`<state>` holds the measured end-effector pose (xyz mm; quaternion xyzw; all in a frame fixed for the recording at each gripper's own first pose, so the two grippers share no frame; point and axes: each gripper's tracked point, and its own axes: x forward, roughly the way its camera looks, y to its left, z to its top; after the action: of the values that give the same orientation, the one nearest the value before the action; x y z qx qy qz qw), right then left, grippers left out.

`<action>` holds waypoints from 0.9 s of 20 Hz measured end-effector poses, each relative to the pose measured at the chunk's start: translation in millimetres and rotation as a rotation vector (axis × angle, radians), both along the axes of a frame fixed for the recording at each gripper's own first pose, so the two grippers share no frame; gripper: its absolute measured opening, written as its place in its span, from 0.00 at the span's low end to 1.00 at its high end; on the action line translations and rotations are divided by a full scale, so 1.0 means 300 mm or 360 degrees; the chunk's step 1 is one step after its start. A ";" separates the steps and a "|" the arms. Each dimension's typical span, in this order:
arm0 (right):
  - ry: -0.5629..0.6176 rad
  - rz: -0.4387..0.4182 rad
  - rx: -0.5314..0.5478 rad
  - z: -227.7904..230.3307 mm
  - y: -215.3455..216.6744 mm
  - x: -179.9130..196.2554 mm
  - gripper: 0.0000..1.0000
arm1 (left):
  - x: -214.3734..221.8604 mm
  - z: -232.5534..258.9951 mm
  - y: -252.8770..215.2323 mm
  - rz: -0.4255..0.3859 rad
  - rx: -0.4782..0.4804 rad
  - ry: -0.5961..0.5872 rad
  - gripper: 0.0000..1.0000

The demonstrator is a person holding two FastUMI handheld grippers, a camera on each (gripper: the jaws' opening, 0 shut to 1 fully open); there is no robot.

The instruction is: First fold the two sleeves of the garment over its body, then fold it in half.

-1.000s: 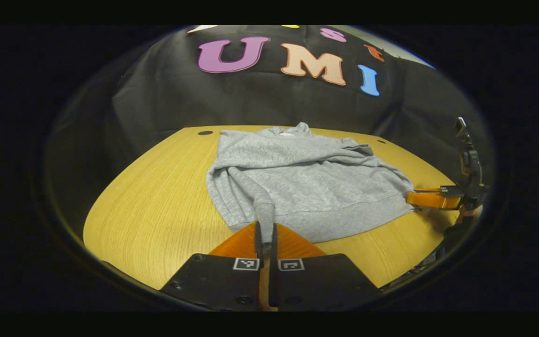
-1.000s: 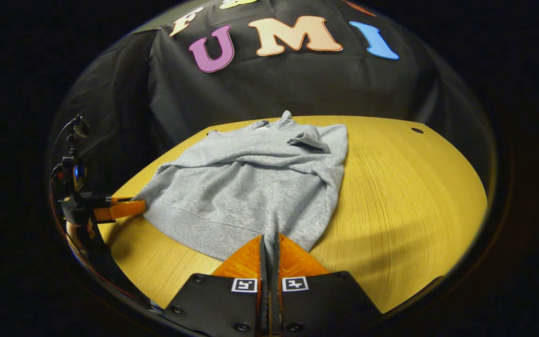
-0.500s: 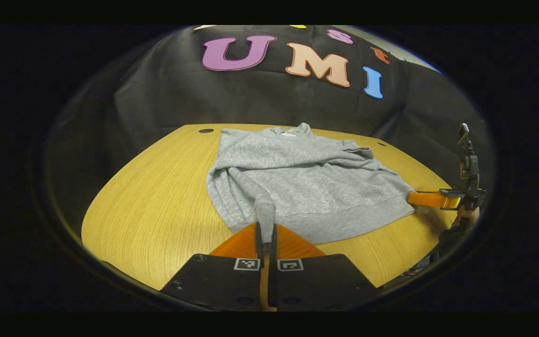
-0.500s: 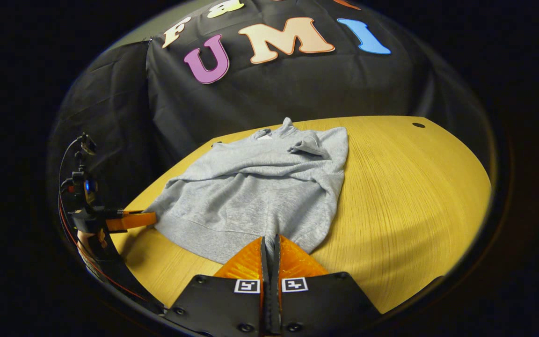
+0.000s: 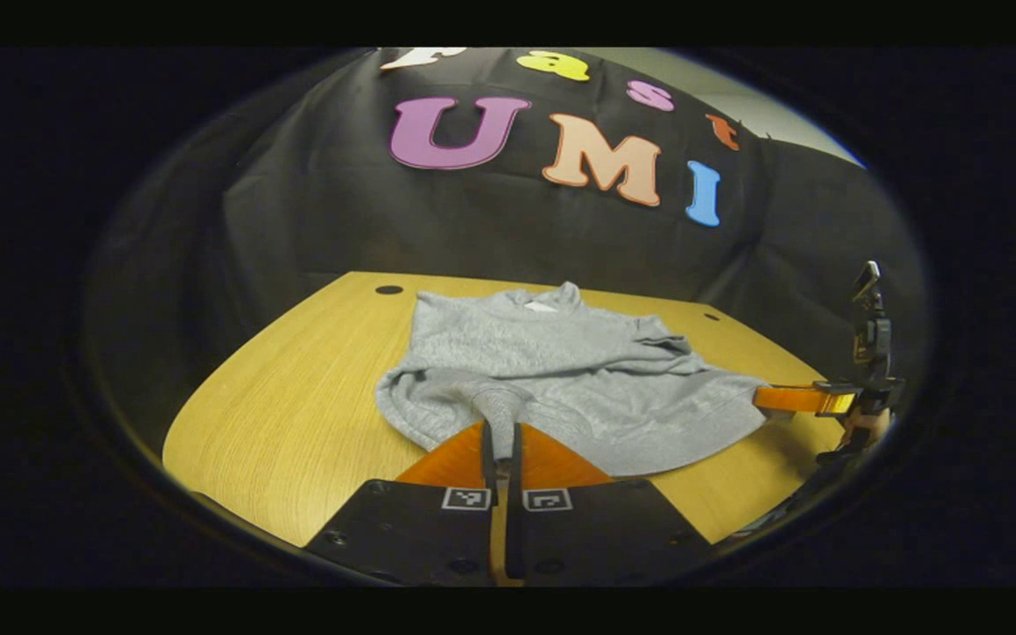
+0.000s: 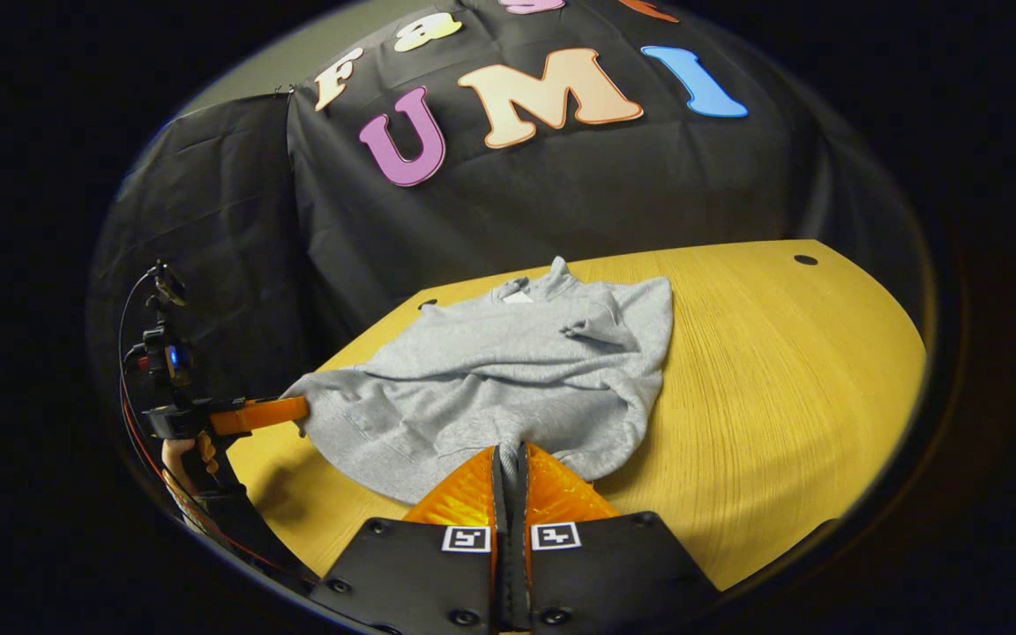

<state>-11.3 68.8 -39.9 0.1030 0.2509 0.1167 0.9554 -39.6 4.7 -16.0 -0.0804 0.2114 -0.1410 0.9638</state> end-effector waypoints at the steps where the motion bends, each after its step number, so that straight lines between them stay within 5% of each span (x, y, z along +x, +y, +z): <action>1: -0.0030 -0.0010 -0.0010 0.024 -0.010 0.023 0.02 | 0.023 0.028 -0.005 -0.0004 -0.0013 -0.0031 0.00; 10: -0.0181 -0.0057 -0.0044 0.168 -0.094 0.264 0.02 | 0.247 0.187 -0.041 0.0022 -0.0066 -0.0207 0.00; 18: -0.0073 -0.0083 -0.0055 0.113 -0.143 0.498 0.02 | 0.522 0.149 -0.077 0.0075 -0.0031 -0.0181 0.00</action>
<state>138.0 26.0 -6.0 0.0903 0.2282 0.0897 0.9653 117.0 -18.4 28.8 -0.0868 0.1530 -0.1246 0.9765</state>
